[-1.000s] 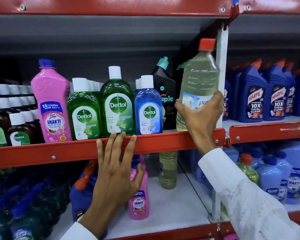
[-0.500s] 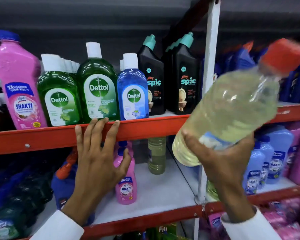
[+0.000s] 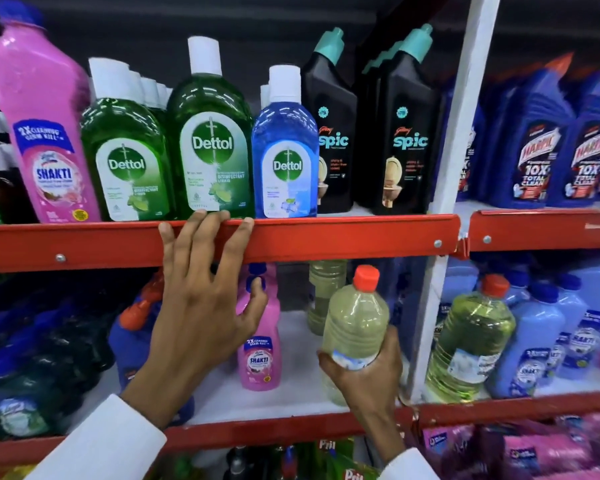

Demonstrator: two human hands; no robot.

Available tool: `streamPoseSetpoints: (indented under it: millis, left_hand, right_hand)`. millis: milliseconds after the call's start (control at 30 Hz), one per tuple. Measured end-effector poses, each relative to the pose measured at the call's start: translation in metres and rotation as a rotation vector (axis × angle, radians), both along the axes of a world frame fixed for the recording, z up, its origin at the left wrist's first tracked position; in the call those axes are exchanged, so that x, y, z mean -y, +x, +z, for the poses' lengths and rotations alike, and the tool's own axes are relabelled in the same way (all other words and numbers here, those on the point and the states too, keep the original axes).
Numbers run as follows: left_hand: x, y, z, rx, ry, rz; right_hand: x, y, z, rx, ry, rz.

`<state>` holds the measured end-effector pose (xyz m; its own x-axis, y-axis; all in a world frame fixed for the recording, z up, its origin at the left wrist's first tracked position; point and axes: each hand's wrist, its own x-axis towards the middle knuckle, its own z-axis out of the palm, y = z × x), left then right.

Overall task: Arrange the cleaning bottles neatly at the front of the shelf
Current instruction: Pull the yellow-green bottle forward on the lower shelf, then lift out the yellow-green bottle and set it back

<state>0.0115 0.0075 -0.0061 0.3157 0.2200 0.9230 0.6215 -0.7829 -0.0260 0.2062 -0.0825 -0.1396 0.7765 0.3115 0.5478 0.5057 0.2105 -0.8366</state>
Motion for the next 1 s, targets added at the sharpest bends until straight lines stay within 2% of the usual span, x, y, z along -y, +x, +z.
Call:
streamPoseSetpoints:
  millis: [300,600,800,900,1000]
  left_hand:
    - [-0.003,0.005,-0.001,0.032,0.027,0.008]
    - [-0.003,0.007,-0.002,0.023,0.013,0.018]
    - [0.002,0.008,-0.002,-0.007,-0.016,0.085]
    - [0.006,0.008,-0.004,0.007,-0.041,0.081]
    - [0.008,0.01,-0.006,0.039,-0.056,0.063]
  right_hand:
    - [-0.069,0.035,-0.008,-0.12,-0.092,-0.041]
    - [-0.09,0.047,-0.02,-0.044,-0.184,-0.05]
    - [-0.067,0.037,-0.015,0.044,-0.253,-0.022]
    - [-0.028,0.021,-0.008,0.158,-0.181,-0.039]
    - [0.023,0.016,-0.003,0.273,-0.052,-0.214]
